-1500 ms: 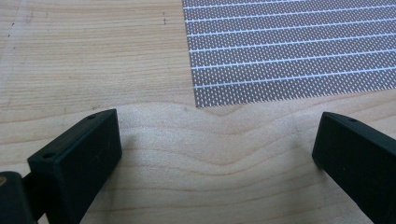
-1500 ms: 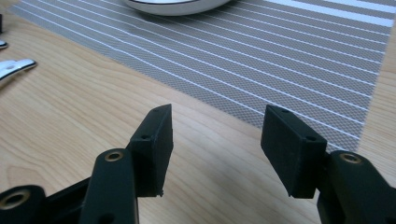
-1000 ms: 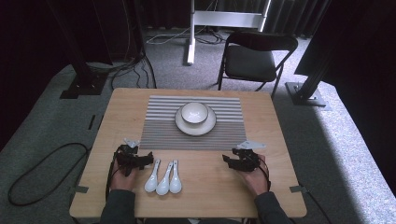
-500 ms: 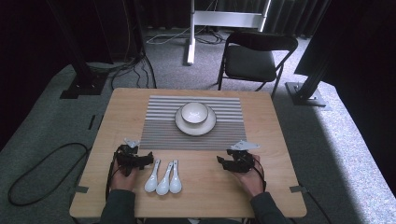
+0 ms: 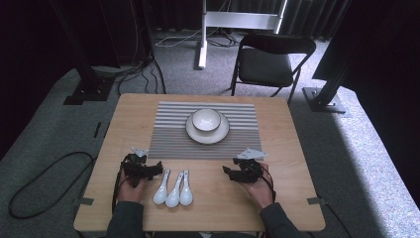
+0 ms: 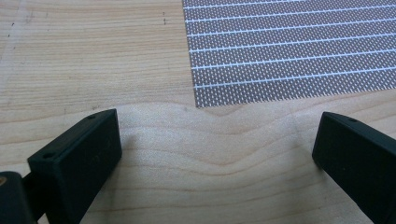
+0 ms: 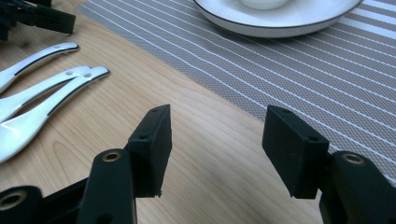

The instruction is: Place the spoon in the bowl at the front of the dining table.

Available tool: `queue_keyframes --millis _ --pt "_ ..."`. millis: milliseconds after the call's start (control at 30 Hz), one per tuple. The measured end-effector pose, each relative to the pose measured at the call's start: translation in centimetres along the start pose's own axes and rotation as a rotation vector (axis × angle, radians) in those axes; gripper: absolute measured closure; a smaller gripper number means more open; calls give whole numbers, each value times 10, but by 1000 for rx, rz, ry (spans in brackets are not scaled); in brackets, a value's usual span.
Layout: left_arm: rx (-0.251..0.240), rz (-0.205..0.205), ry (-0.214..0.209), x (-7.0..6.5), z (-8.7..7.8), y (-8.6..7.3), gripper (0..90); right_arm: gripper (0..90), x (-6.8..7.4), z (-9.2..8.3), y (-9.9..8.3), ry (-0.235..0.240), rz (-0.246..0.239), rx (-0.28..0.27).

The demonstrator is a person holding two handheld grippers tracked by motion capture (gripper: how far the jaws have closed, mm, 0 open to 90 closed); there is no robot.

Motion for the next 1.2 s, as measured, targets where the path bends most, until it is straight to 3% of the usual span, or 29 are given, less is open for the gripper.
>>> queue_keyframes --millis 500,1200 --pt "0 0 0 0 0 0 17 419 22 12 14 32 -50 -4" --pt "-1 -1 0 0 0 0 17 419 45 27 21 85 -69 -2"
Point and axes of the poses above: each handheld gripper's, and its own axes: z roughly forward along the jaws, y roughly out of its top, x roughly to its left, the point moved 4 cm from there along z, roughly forward along the jaws, and after that the axes turned 9 degrees about -x, right-handed, at the moved point
